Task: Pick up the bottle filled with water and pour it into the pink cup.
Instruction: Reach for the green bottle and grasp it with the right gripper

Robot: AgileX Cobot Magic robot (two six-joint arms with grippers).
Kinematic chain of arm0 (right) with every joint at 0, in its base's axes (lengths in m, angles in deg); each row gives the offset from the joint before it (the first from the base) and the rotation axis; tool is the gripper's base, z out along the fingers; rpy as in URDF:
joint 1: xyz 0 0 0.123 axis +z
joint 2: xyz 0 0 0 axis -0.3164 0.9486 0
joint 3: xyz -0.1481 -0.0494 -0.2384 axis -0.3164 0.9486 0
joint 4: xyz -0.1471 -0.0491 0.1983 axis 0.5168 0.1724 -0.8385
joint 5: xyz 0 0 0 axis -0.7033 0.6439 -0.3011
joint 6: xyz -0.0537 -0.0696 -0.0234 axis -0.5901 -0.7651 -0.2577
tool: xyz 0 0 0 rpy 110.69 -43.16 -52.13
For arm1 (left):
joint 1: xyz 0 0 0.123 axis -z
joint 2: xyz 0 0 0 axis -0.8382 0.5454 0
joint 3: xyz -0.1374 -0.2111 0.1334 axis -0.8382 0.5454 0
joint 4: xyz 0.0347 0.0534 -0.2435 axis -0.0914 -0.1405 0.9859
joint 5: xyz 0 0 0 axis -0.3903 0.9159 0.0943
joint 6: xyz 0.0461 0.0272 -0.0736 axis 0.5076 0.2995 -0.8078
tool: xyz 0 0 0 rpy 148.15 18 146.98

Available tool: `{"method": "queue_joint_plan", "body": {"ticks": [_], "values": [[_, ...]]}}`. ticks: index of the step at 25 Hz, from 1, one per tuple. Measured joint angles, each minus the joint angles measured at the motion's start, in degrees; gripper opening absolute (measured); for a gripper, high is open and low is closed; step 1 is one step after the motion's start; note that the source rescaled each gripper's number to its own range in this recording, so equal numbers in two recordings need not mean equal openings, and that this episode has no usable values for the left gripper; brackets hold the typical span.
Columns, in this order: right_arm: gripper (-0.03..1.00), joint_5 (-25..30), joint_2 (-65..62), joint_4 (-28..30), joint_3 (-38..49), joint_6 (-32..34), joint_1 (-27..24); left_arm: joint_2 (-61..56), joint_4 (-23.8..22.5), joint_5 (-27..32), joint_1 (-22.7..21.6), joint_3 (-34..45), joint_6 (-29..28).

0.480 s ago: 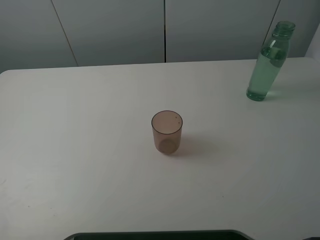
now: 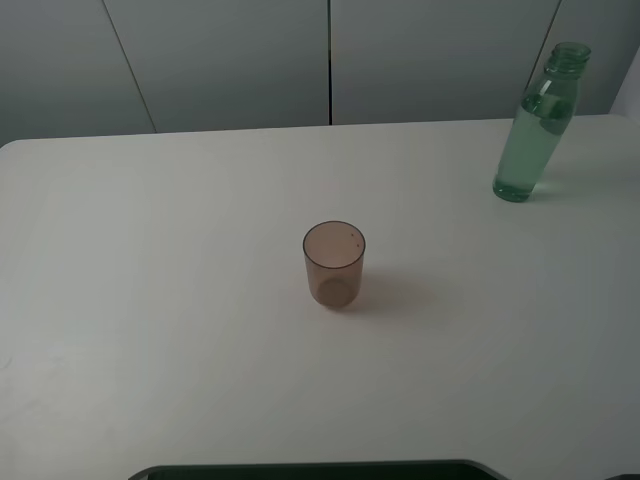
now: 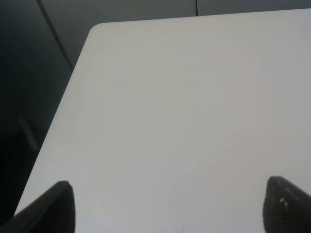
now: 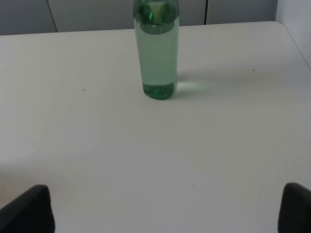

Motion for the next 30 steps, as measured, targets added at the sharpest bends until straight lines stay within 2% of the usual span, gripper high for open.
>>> {"method": "queue_joint_plan", "body": {"ticks": [30], "values": [[1.0,-0.72,0.0,-0.64,-0.49,0.88,0.0,0.0,0.0,0.0,0.0,0.0,-0.11]]}}
